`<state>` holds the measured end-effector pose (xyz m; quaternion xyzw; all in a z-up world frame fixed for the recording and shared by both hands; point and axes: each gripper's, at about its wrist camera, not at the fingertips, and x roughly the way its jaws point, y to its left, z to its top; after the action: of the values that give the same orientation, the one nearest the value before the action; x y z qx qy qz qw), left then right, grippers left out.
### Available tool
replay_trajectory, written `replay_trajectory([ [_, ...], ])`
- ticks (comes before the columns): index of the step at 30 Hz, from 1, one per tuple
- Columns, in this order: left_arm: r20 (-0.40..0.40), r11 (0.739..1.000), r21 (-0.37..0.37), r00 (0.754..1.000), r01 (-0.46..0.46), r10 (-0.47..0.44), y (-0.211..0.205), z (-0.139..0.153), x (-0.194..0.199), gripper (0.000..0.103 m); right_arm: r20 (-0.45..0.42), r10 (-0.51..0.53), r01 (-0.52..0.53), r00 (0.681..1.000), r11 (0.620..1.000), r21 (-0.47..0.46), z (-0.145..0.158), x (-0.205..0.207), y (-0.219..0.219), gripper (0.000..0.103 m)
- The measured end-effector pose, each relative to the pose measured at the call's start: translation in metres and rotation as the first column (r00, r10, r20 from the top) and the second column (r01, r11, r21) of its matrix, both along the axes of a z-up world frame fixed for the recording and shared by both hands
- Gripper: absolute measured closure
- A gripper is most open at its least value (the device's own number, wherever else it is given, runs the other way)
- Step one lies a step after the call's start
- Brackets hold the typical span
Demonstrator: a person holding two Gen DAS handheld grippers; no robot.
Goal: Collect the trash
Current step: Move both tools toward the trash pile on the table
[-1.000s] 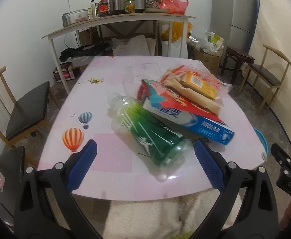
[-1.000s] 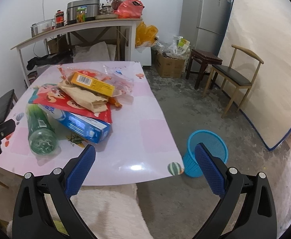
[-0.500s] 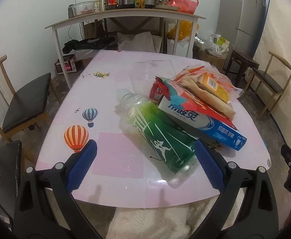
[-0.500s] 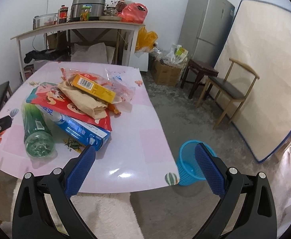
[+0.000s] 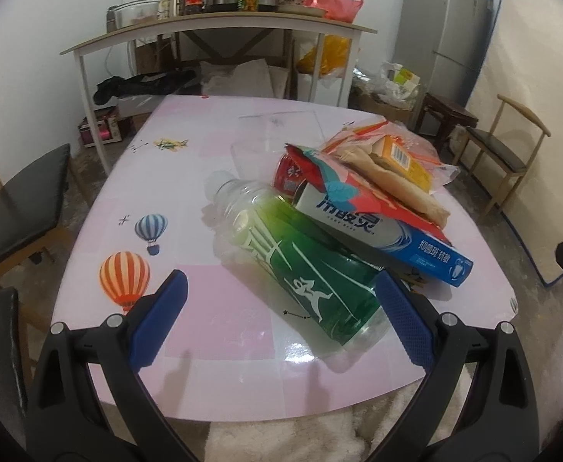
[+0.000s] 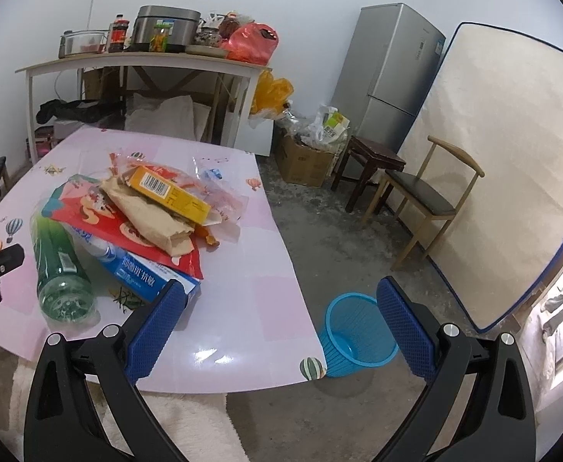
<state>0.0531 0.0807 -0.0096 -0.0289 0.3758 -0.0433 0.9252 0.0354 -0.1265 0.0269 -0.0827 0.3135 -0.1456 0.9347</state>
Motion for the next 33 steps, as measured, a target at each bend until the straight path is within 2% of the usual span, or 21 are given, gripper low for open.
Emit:
replay_trajectory([
  [7,0.003,0.997,-0.064,0.999,0.047,-0.047,0.006,-0.003,0.006,0.009,0.01,0.015,-0.015,1.0,0.998,0.066,0.002,0.015,0.008,0.006],
  [14,0.001,0.995,-0.083,0.999,0.051,-0.051,0.007,-0.004,0.003,0.009,0.03,0.027,-0.03,0.999,0.997,0.074,0.001,0.017,0.01,0.006],
  [28,0.047,0.987,-0.153,0.998,0.055,-0.048,0.001,0.007,-0.003,0.009,0.095,0.028,-0.036,0.995,0.996,0.084,0.011,0.02,-0.023,0.006],
  [33,0.061,0.986,-0.157,0.997,0.047,-0.038,-0.002,0.015,0.0,0.009,0.107,0.022,-0.03,0.994,0.997,0.071,0.014,0.021,-0.031,0.006],
])
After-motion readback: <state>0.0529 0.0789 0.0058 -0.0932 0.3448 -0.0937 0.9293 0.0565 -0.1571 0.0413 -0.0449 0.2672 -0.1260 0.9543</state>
